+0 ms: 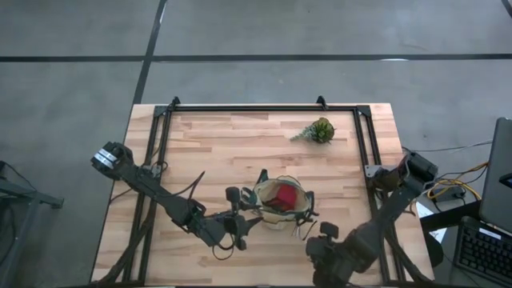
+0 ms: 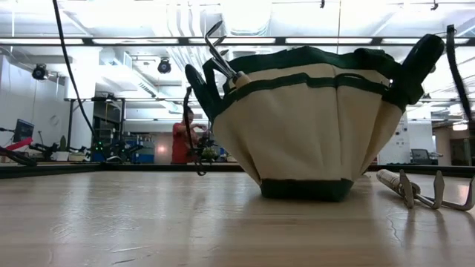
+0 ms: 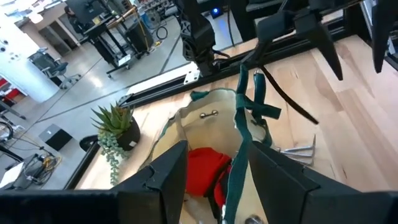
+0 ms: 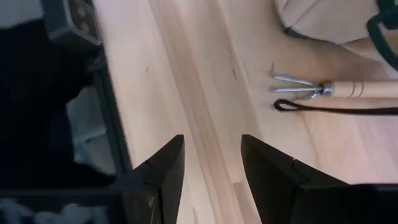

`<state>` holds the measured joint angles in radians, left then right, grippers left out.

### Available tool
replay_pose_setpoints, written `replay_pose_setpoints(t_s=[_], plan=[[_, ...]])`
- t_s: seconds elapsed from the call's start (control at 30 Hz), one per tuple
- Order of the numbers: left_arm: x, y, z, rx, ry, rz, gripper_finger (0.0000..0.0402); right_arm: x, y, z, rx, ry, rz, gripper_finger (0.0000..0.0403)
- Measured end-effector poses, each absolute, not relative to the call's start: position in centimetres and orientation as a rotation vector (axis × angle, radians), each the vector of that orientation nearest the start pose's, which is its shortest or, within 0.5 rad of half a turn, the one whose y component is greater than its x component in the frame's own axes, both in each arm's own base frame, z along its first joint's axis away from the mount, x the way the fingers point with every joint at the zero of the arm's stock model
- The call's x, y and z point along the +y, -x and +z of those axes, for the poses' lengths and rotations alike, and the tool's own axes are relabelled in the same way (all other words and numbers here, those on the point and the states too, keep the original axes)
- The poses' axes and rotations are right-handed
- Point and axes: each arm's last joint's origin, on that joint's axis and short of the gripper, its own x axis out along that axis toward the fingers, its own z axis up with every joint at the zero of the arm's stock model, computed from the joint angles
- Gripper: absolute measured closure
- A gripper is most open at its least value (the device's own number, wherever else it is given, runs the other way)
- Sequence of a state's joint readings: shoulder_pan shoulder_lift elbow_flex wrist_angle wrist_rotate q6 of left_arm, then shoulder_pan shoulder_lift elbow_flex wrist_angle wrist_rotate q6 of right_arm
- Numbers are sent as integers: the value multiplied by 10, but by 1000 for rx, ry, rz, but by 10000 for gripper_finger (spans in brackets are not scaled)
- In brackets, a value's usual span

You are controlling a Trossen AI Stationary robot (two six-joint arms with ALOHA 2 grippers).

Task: Pick & Place Garden tools in Gardening bag
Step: Put the hand rake into the gardening bag

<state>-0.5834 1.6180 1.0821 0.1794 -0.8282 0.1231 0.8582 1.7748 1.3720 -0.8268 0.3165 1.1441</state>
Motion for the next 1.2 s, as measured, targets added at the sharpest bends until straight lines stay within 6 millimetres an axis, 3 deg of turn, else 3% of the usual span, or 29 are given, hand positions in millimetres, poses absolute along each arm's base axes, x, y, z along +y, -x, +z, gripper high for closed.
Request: replay_pose_setpoints(t_s=[0.3, 0.63, 0.9, 1.2], plan=[[-194, -284, 269, 325, -314, 161, 227, 289, -228, 189, 982, -271, -319, 257], [-207, -264, 276, 314, -311, 99, 227, 297, -235, 138, 926, -173, -449, 225], [-207, -264, 274, 319, -319, 106, 227, 293, -236, 128, 826, -77, -513, 212], [-207, -264, 274, 322, -318, 106, 227, 285, -236, 122, 832, -10, -523, 237]])
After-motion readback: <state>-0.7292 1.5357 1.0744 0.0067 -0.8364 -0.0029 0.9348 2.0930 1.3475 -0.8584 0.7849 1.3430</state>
